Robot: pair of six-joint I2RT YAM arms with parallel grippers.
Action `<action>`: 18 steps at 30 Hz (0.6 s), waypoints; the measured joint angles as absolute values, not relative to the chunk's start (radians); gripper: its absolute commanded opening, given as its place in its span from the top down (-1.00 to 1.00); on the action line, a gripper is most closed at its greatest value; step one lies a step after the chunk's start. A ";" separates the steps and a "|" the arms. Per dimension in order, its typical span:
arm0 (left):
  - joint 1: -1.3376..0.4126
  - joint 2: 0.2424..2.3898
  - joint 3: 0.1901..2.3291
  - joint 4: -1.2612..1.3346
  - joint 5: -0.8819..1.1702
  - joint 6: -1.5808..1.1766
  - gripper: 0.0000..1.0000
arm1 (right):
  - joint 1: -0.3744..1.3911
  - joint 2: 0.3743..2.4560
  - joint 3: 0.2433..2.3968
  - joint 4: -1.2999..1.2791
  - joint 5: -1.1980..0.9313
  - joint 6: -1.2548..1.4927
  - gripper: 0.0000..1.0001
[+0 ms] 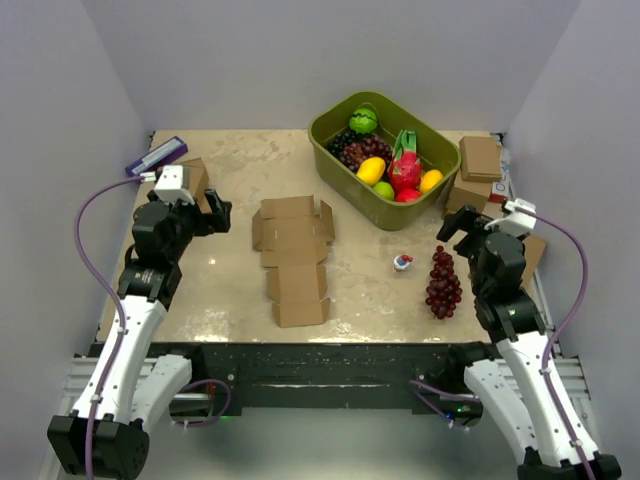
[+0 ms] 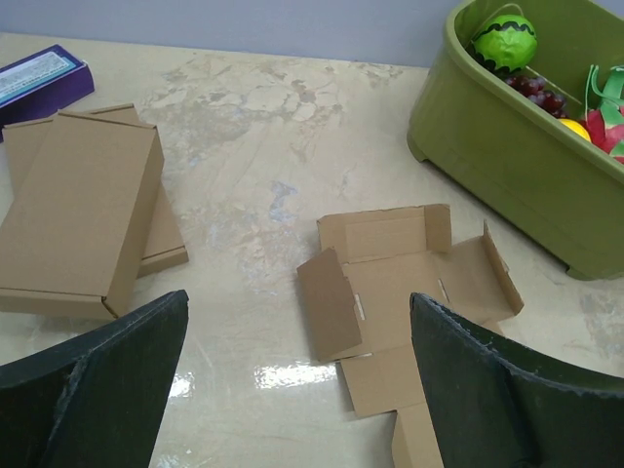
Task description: Fold the paper box
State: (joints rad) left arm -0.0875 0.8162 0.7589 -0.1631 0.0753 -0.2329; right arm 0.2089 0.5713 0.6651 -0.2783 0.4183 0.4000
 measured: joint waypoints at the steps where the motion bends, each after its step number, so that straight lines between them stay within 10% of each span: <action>1: -0.088 0.816 0.759 -0.163 0.076 -0.236 -0.99 | 0.209 0.586 0.672 -0.279 0.398 0.398 -0.80; 12: -0.088 0.819 0.754 -0.162 0.083 -0.269 -0.99 | 0.292 0.702 0.820 -0.317 0.221 0.373 -0.59; 18: -0.088 0.821 0.735 -0.141 0.160 -0.265 -0.98 | 0.749 0.853 0.891 -0.349 0.386 0.393 -0.58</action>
State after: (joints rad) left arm -0.0875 0.8211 0.7345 -0.1406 0.1600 -0.2649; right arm 0.7490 0.8528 0.8913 -0.3489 0.3862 0.3931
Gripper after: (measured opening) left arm 0.992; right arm 0.795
